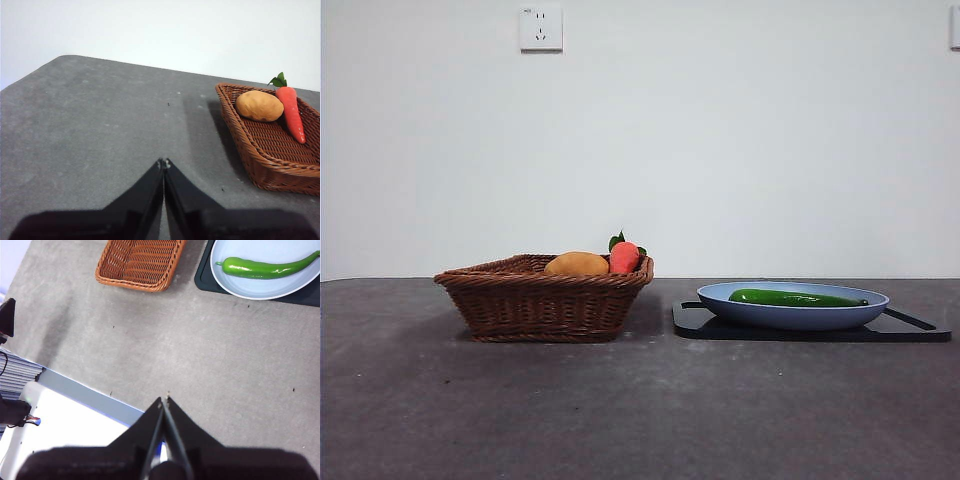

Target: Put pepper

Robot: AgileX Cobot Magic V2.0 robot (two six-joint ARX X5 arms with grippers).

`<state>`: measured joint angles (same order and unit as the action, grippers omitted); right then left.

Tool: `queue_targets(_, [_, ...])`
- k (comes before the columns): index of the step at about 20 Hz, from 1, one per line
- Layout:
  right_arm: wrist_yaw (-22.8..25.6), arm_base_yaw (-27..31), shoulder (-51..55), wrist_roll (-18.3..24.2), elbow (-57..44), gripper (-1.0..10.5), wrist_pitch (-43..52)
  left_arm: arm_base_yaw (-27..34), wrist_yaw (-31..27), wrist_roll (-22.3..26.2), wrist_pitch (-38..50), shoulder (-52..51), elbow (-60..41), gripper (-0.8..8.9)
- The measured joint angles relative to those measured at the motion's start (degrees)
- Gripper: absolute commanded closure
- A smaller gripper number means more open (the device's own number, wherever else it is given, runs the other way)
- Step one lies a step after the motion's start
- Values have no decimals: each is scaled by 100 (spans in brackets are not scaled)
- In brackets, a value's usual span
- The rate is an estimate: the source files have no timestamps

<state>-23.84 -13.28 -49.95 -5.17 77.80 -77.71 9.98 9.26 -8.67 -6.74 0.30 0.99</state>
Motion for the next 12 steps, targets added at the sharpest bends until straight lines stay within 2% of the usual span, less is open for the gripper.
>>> queue_targets(6, [0, 0, 0, 0, 0, 936, 0, 0, 0, 0, 0, 0, 0, 805])
queue_targets(8, [118, 2, 2, 127, 0, 936, 2, 0, 0, 0, 0, 0, 0, 805])
queue_targets(10, [608, 114, 177, 295, -37, 936, 560, 0, 0, 0, 0, 0, 0, 805])
queue_targets(12, [693, 457, 656, 374, -358, 936, 1600, 0, -2, 0, 0, 0, 0, 805])
